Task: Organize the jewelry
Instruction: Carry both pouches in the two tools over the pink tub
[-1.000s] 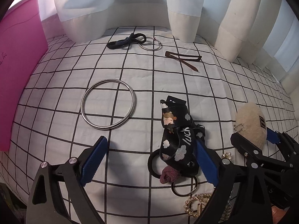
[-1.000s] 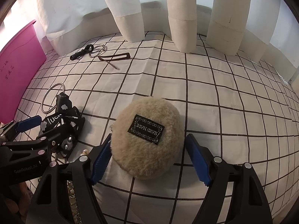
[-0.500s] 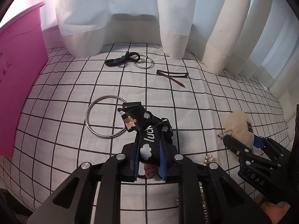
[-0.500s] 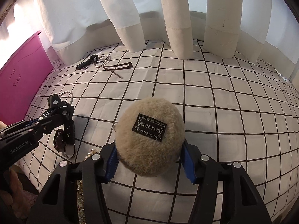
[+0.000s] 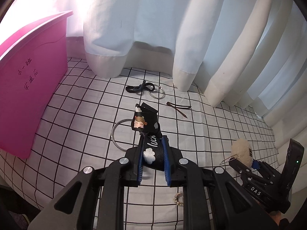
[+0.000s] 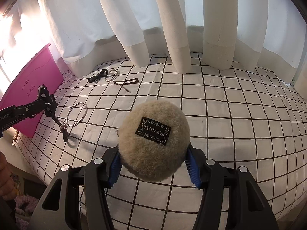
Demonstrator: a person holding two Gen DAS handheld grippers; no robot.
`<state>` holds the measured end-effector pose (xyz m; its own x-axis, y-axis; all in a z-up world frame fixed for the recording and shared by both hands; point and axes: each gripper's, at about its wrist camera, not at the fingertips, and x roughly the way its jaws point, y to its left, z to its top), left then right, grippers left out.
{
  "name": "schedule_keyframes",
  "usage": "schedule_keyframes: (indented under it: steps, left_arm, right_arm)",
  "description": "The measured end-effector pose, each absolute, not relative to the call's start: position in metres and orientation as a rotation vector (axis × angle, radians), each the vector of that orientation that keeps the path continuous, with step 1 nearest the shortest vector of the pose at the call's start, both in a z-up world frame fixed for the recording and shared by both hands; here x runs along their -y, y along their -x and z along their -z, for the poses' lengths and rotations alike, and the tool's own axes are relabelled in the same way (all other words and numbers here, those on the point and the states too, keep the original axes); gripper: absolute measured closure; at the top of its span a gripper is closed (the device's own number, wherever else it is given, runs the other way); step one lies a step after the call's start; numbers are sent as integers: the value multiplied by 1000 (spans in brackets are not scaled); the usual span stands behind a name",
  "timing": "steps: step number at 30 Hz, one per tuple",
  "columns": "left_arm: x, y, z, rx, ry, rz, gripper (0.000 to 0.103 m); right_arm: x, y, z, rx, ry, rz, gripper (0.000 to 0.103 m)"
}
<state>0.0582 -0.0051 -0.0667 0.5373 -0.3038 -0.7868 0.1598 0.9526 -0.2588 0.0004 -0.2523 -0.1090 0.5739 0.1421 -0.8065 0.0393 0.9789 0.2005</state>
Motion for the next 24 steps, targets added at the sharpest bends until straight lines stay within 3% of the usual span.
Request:
schedule_keyframes:
  steps: [15, 24]
  left_arm:
    - [-6, -50, 61, -997, 164, 251, 85]
    - [-16, -45, 19, -913, 179, 223, 85]
  right_arm:
    - [250, 9, 98, -936, -221, -97, 47]
    - [253, 14, 84, -904, -238, -117, 47]
